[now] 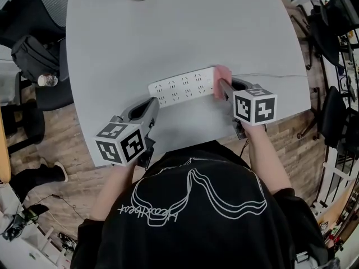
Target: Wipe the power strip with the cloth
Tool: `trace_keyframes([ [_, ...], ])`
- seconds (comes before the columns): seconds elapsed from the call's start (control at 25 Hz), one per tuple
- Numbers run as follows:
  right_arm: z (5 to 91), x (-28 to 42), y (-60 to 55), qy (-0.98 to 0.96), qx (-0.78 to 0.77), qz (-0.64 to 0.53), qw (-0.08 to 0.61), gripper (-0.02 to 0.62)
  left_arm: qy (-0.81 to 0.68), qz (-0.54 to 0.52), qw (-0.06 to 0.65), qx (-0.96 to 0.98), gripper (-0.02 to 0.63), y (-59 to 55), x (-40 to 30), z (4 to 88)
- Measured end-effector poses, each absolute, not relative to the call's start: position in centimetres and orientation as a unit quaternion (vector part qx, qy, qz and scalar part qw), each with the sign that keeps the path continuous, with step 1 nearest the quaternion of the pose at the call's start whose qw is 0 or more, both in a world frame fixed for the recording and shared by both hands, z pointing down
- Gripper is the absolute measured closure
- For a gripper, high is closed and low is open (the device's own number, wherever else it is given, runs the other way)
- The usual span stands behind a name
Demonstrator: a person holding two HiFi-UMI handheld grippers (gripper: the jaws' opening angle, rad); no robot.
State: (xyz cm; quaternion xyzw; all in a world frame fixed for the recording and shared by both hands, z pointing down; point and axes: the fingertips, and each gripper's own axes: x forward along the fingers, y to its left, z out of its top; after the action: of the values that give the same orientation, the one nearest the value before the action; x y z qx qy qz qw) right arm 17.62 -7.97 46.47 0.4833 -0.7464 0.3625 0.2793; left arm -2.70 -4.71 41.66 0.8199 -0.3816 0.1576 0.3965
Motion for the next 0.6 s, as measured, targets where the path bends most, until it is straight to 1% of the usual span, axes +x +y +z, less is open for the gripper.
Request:
trace_keyframes([
  [0.28, 43.6, 14.8, -8.4, -0.775, 0.462, 0.344, 0.260, 0.552, -0.394, 0.149, 0.398, 0.815, 0.592, -3.9, -3.7, 41.4],
  [0.6, 42.2, 7.8, -8.3, -0.815, 0.402, 0.324, 0.265, 0.552, -0.419, 0.138, 0.402, 0.803, 0.592, -3.1, -6.8, 41.3],
])
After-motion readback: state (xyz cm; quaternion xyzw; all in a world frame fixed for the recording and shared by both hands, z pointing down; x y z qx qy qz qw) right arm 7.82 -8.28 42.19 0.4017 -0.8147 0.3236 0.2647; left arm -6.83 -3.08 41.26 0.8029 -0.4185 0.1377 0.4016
